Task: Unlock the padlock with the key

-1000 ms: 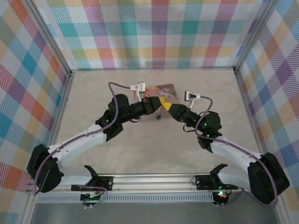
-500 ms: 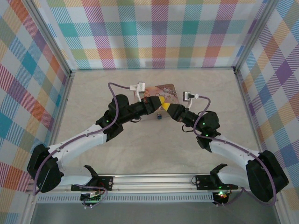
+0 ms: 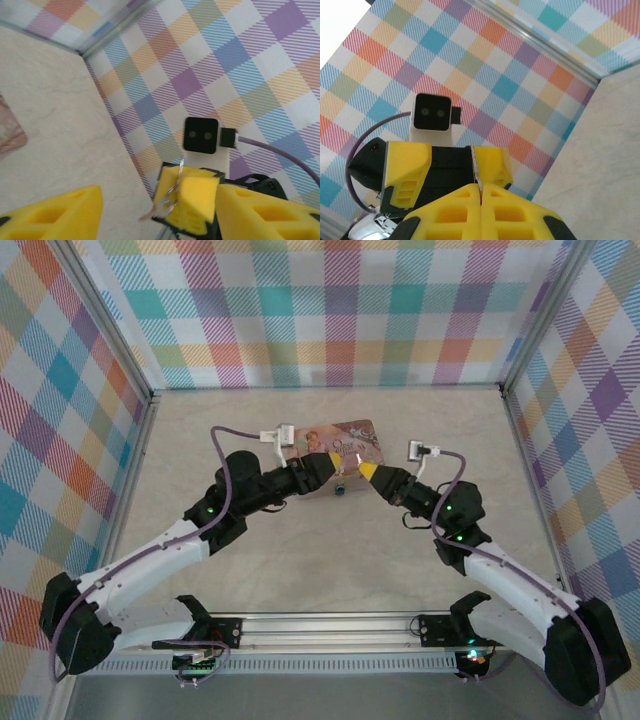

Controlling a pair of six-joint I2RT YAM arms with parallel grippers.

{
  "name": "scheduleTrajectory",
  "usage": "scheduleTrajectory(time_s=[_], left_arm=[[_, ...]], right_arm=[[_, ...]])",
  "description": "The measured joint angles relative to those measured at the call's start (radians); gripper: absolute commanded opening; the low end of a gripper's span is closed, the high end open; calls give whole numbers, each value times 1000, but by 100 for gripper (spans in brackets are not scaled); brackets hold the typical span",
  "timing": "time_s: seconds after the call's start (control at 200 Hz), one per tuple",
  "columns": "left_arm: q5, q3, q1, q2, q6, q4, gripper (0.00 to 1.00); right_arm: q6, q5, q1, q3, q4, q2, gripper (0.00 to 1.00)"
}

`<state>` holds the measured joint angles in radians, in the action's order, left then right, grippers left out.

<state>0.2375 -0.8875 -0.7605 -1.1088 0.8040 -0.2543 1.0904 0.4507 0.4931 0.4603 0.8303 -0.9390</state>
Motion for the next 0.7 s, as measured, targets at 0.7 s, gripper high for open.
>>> scheduleTrajectory(time_s=[0.7], left_arm=[[-301, 46, 255, -329, -108, 198, 89]], right_arm=[[-627, -491, -209, 413, -780, -463, 0]])
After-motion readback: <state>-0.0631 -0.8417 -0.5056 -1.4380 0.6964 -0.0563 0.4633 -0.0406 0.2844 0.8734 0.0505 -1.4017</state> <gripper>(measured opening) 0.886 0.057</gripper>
